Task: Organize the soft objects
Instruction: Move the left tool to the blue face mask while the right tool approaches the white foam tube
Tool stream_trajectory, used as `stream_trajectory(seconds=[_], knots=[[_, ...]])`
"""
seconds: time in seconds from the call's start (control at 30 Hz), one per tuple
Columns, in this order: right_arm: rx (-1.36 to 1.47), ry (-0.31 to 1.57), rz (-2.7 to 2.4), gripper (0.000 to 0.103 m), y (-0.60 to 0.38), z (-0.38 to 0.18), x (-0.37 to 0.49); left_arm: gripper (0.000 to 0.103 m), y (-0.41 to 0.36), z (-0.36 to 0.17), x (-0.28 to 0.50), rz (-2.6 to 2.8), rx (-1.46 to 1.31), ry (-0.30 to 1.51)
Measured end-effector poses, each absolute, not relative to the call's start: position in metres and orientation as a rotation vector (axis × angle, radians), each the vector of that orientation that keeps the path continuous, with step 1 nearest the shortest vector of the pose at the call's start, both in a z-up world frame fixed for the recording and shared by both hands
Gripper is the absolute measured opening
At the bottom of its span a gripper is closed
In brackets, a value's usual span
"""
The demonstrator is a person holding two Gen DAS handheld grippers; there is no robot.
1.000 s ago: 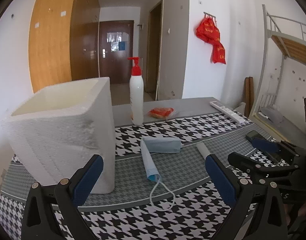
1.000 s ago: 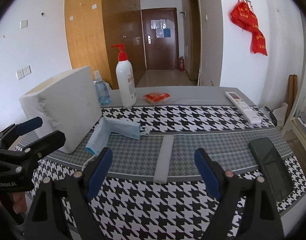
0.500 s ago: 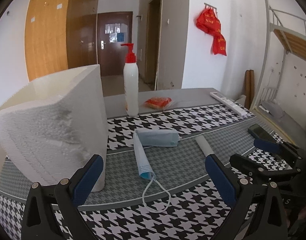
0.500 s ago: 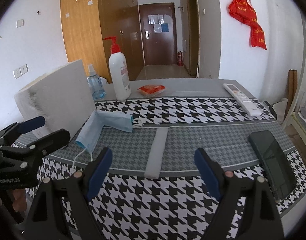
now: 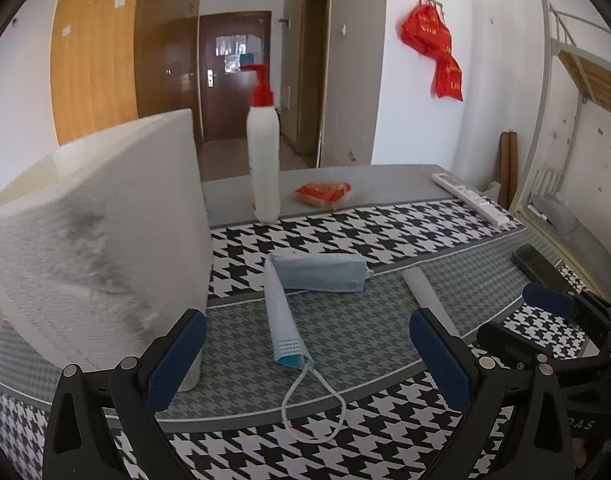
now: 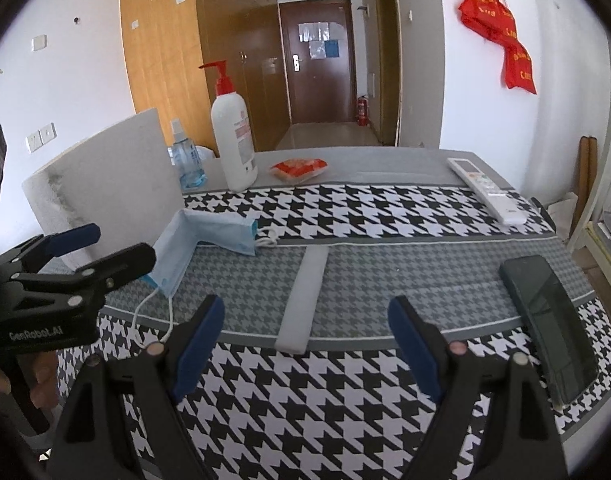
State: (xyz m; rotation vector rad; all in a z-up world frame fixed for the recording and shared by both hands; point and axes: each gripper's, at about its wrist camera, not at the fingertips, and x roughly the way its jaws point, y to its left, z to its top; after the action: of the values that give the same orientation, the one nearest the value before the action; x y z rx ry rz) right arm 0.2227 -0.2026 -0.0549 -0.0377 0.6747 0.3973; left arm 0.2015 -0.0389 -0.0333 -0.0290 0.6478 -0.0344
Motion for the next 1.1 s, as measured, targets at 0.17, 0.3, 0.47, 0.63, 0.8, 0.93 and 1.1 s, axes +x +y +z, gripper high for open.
stream_trajectory(seconds=[0.17,0.3,0.47,0.63,0.8,0.93,1.1], knots=[[-0.035,0.683,0.402,0.087,-0.203,-0.056,0.226,0.102,-0.042,-0.038,0.209,-0.040,-0.025,0.669],[-0.036,0.691,0.408,0.087,-0.201,-0.057,0.229,0.102,-0.041,-0.041,0.217,-0.011,-0.027,0.693],[-0.027,0.716,0.406,0.087,-0.199,-0.062,0.234,0.096,-0.040,-0.051,0.228,0.014,-0.025,0.746],[-0.038,0.736,0.400,0.087,-0.196,-0.067,0.240,0.091,-0.034,-0.060,0.235,0.032,-0.053,0.790],[-0.027,0.756,0.403,0.087,-0.194,-0.069,0.244,0.086,-0.034,-0.063,0.239,0.021,-0.065,0.803],[-0.014,0.784,0.418,0.087,-0.191,-0.072,0.249,0.083,-0.033,-0.065,0.239,0.032,-0.054,0.806],[-0.057,0.783,0.420,0.087,-0.183,-0.075,0.248,0.082,-0.034,-0.069,0.243,0.037,-0.047,0.812]])
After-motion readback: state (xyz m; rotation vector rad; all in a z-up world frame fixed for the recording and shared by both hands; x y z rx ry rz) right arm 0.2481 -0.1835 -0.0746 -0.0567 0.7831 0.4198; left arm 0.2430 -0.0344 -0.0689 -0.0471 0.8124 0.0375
